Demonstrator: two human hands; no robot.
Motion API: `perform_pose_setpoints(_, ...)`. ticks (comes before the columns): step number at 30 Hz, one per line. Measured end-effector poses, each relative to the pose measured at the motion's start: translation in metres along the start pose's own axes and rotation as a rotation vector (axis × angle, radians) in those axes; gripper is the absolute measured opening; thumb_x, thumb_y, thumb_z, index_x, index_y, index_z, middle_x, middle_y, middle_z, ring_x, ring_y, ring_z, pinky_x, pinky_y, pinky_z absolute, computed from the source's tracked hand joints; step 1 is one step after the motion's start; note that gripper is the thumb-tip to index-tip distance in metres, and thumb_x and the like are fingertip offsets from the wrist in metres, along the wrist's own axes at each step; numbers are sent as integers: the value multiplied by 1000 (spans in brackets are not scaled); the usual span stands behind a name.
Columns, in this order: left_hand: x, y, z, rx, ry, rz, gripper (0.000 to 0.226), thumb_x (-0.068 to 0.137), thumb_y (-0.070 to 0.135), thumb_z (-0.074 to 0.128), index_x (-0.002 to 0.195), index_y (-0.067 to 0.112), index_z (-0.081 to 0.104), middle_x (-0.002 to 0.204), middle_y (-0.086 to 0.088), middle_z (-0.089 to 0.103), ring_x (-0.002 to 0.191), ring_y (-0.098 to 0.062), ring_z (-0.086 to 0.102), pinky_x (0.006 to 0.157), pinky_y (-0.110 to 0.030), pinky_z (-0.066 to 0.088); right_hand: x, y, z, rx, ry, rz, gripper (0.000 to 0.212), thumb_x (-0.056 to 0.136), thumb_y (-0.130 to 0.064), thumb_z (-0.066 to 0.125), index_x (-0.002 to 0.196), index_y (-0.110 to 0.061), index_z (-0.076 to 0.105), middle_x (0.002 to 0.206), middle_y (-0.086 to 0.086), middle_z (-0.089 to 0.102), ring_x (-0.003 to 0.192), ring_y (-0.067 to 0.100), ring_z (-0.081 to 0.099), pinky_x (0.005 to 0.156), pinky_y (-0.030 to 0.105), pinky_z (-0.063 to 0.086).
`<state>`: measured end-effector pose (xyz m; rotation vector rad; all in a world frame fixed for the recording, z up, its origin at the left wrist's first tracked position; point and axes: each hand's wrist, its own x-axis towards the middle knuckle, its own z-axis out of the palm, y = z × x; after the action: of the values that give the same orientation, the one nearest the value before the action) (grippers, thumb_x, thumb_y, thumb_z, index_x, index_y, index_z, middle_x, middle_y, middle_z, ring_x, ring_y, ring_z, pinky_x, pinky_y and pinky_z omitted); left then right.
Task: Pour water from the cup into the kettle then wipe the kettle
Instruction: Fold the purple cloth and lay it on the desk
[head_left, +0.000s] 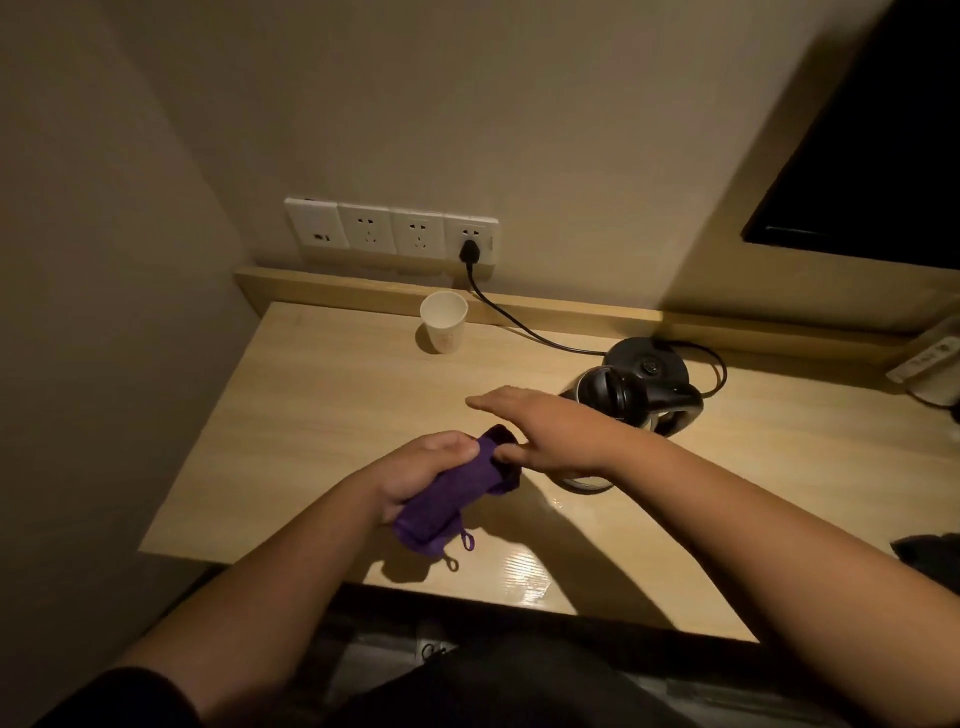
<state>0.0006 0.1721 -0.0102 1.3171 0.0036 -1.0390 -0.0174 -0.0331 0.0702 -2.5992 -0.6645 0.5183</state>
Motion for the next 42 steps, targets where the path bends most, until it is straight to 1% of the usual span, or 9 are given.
perform_pose_setpoints(5, -29, -2, -22, 105, -73, -73, 21, 90, 30, 61, 99, 11, 61, 94, -12, 65, 81, -19, 62, 76, -32, 49, 13, -28, 11, -20, -213, 46, 41, 96, -27, 60, 134, -13, 57, 124, 7, 64, 110, 25, 58, 92, 33, 45)
perform_pose_setpoints(10, -58, 18, -49, 500, -240, -144, 36, 93, 38, 60, 113, 8, 55, 100, -6, 65, 85, -15, 63, 72, -26, 51, 27, -50, 27, 181, -125, 188, 19, 93, -25, 59, 105, -11, 64, 95, 6, 66, 86, 21, 59, 73, 33, 47)
perform_pose_setpoints(13, -72, 21, -83, 712, -215, -59, 37, 87, 37, 67, 115, 13, 58, 101, -9, 69, 88, -21, 67, 75, -34, 54, 40, -68, 39, 283, -55, 276, 14, 89, -23, 61, 97, -11, 64, 91, 7, 66, 83, 21, 60, 71, 34, 48)
perform_pose_setpoints(18, -95, 31, -134, 1019, -242, 115, 16, 94, 28, 57, 106, 19, 65, 92, -10, 67, 75, -23, 66, 66, -35, 54, 70, -107, 64, 308, -72, 350, 17, 88, -23, 63, 103, -15, 61, 96, 5, 66, 89, 22, 63, 81, 40, 54)
perform_pose_setpoints(21, -100, 28, -151, 1245, -241, 216, 24, 95, 29, 54, 116, 21, 65, 100, -5, 61, 87, -21, 62, 74, -35, 53, 81, -124, 73, 278, -83, 377, 23, 88, -21, 65, 110, -18, 58, 101, 1, 64, 94, 21, 62, 84, 38, 55)
perform_pose_setpoints(25, -92, 10, -162, 1412, -195, 244, 48, 96, 40, 51, 141, 26, 40, 120, -1, 62, 100, -16, 61, 83, -33, 51, 82, -131, 81, 273, -130, 422, 37, 92, -18, 63, 128, -14, 54, 116, 2, 64, 102, 18, 61, 86, 29, 53)
perform_pose_setpoints(32, -79, 0, -151, 1490, -319, 244, 50, 87, 43, 66, 130, 24, 49, 114, 1, 63, 96, -16, 58, 79, -32, 47, 59, -110, 99, 233, -109, 450, 26, 93, -21, 62, 118, -15, 63, 103, -1, 67, 93, 16, 62, 80, 29, 53)
perform_pose_setpoints(38, -47, 1, -142, 1685, -40, 522, 19, 91, 23, 59, 110, 23, 59, 99, 2, 60, 85, -15, 56, 69, -32, 48, 61, -85, 115, 31, 216, 453, 16, 90, -17, 66, 105, -15, 64, 101, 3, 63, 89, 19, 57, 78, 34, 50)
perform_pose_setpoints(42, -25, -22, -146, 1882, 118, 561, 33, 80, 13, 67, 107, 25, 52, 93, 3, 58, 78, -15, 51, 63, -31, 45, 77, -63, 133, -248, 277, 398, 15, 88, -14, 63, 103, -14, 62, 99, 7, 63, 86, 23, 55, 75, 35, 48)
